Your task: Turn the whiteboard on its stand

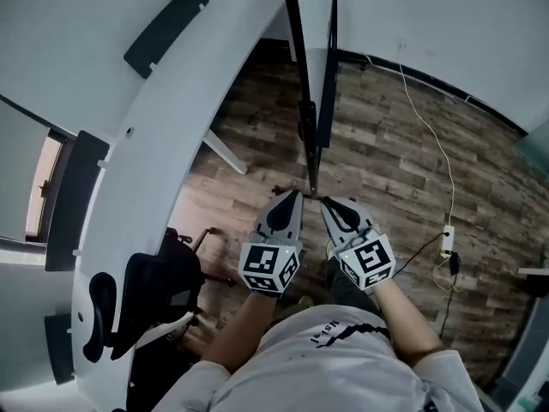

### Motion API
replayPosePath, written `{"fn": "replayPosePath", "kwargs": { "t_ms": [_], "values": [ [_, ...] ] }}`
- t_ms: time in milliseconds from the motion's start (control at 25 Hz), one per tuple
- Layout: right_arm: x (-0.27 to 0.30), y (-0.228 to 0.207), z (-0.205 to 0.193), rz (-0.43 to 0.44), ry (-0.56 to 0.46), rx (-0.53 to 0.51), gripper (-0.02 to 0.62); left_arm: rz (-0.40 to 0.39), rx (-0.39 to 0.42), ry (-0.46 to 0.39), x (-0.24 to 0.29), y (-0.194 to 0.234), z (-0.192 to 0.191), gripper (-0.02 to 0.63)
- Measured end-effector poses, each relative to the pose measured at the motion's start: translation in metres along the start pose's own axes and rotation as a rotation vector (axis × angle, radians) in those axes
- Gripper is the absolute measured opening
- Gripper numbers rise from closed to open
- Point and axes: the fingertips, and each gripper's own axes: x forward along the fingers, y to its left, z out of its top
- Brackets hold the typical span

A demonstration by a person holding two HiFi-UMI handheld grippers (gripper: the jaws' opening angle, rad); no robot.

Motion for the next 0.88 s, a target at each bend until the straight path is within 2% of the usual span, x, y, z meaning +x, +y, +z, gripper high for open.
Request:
{"fn": "replayPosePath", "kwargs": {
  "t_ms": [360,480,720,880],
  "values": [
    [0.065,-0.069,-0.061,0.085,0.136,-0.043,0.025,0.072,-0.040,0.013,0.079,0.039,-0.017,0.012],
    [0.081,-0.087,-0.092,0.072,0.191,-0.031,0.071,0.082,-0.034,0.058,0.091,0.051,-0.025,0.011],
    [0.124,-0.127,-0.166,0.017,0.292,0.008,0.098,0.084,-0.031,0.116,0.110,0.080,-0.044,0.012],
    [0.148,-0.132,-0.212,0.042,0.378,-0.013,0.141,0.078,-0.025,0.148,0.125,0.097,-0.063,0.012]
  ]
}}
